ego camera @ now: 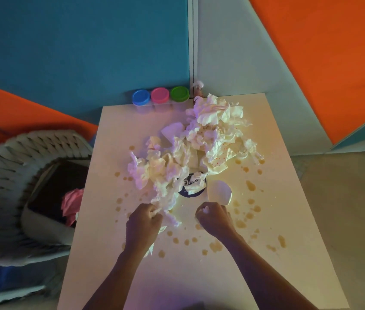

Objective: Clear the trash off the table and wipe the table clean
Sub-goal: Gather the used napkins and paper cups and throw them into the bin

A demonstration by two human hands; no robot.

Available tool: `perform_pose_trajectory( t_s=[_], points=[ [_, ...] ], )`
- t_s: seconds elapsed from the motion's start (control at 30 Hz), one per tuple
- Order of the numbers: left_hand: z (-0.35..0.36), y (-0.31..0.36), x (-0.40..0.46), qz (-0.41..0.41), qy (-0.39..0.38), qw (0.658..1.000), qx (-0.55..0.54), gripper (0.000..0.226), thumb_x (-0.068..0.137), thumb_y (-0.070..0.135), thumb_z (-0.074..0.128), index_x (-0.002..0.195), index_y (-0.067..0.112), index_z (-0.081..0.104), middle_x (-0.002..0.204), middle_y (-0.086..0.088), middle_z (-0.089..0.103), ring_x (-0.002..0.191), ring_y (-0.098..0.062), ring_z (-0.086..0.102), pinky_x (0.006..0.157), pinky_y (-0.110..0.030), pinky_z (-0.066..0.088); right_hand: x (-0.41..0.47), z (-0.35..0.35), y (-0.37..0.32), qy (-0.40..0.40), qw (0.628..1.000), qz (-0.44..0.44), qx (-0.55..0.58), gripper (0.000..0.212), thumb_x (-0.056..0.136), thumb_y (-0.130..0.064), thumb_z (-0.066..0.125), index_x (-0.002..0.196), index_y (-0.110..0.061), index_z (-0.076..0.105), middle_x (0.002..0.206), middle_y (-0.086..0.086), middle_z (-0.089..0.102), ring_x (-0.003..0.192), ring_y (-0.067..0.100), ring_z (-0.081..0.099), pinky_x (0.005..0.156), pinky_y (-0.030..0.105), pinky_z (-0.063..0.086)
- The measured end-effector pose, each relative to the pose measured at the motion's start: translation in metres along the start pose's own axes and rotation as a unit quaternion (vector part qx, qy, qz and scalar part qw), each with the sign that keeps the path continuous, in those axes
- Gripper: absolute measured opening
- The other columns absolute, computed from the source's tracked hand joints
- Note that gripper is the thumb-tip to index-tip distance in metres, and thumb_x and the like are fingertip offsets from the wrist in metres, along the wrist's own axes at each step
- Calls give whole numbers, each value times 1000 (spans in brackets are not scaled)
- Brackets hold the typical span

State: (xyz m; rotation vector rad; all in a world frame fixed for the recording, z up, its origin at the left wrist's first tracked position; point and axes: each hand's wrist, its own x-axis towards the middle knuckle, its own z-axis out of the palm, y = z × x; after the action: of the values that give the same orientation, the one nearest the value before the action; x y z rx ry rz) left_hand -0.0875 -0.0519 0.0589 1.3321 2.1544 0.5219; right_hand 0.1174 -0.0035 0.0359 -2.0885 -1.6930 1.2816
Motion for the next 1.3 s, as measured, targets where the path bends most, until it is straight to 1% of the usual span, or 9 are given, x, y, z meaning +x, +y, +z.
perform_pose_trajectory(
  t_s=[0.07,0.23,0.37,0.43,0.53,0.73,0.93,1.0,1.3],
  points=[
    [-5,-3,-2,10,5,1000,-21,32,83,15,65,111,25,73,108,14,74,96,-11,70,89,-30,56,2,4,-5,-7,1000,-2,-3,22,79,-26,49,82,-25,71,77,-2,70,78,29,63,71,32,55],
    [-14,-8,-3,21,24,999,-39,26,84,6,62,99,27,58,98,13,74,78,-14,69,69,-31,55,6,14,-18,-36,999,-12,-14,18,75,-32,56,85,-23,68,84,-1,69,81,28,63,71,33,53],
    [-21,-18,-4,57,-22,997,-44,53,88,4,57,126,40,61,112,36,65,98,10,65,87,-15,52,10,19,-28,-53,997,-18,-43,20,74,-36,59,74,-18,66,75,1,68,77,27,63,68,34,51],
    [-22,-29,-2,35,-28,998,-49,43,88,4,54,111,36,72,106,34,68,99,12,64,89,-15,51,13,25,-33,-57,996,-27,-61,29,72,-42,56,65,-14,59,63,0,63,70,26,61,64,33,49],
    [-23,-46,0,-3,11,999,-51,18,88,19,54,74,22,65,73,16,68,70,-5,65,66,-30,53,18,35,-41,-58,994,-37,-79,40,73,-52,57,64,-13,55,62,-1,60,69,25,60,60,31,44],
    [-35,-61,-2,-87,56,991,-88,39,90,39,64,63,16,48,59,0,55,59,-19,54,58,-35,44,30,56,-49,-54,989,-40,-129,44,73,-62,57,66,-19,51,71,-3,61,73,25,61,58,30,35],
    [-40,-86,-2,-88,76,993,-28,13,80,7,66,80,20,63,81,10,64,72,-17,60,67,-33,49,38,70,-55,-35,983,-47,-174,39,75,-59,64,89,-23,59,91,1,67,89,28,64,65,32,37],
    [-43,-89,-3,-76,76,994,-28,29,80,3,64,99,23,70,91,12,68,82,-16,64,73,-30,49,40,74,-56,-33,981,-43,-185,42,76,-55,66,103,-22,61,101,1,68,97,29,64,69,33,40],
    [-44,-94,8,-77,56,995,5,23,88,16,56,98,27,74,92,10,74,85,-18,68,75,-33,53,45,81,-57,-18,974,-63,-216,55,87,-40,57,139,-31,39,115,3,65,106,31,64,80,39,47]
  ],
)
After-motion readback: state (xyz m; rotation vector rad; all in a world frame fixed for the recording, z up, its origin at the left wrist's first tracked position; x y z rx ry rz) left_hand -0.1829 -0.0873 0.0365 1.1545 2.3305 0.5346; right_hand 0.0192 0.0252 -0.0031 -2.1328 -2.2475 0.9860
